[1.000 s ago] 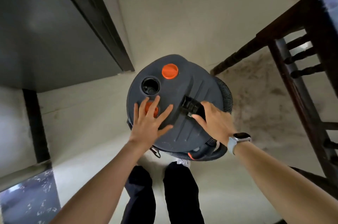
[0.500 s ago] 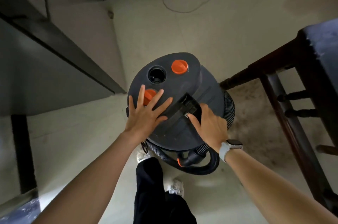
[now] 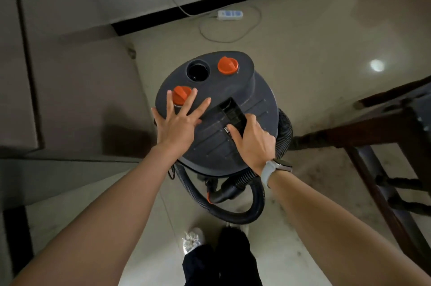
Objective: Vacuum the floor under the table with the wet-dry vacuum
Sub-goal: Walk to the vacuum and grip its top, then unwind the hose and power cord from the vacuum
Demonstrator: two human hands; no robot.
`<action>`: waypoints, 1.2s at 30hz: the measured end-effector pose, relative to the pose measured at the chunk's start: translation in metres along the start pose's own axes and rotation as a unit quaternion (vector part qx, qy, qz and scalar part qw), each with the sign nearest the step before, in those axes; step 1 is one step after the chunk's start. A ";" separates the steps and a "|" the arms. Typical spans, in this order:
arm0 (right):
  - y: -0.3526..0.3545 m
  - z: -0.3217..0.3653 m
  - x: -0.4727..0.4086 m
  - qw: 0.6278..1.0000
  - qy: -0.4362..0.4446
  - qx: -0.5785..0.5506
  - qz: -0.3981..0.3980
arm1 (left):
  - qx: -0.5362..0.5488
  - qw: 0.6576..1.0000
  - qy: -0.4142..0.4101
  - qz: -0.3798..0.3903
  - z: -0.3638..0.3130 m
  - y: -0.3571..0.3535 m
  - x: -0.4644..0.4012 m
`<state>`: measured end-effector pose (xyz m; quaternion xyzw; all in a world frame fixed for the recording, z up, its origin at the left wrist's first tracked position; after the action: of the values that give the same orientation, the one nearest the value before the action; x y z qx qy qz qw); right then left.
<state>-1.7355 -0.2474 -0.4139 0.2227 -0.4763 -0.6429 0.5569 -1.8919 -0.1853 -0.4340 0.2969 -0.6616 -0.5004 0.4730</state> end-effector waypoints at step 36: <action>-0.013 0.206 -0.389 0.988 0.068 -0.124 0.060 | 0.043 0.994 0.084 -0.059 0.216 0.154 -0.358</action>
<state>-1.8009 0.1880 -0.4286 0.1665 -0.3667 -0.6458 0.6486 -1.9436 0.2569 -0.4180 0.3968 -0.6215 -0.4717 0.4834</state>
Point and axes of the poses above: each hand's wrist, its own x-axis away from the middle knuckle, its own y-axis out of the back of the hand, z = x × y, the point moved 10 cm from there along -x, towards the middle knuckle, and after that the axes turned 10 degrees about -x, right-handed, at the moved point
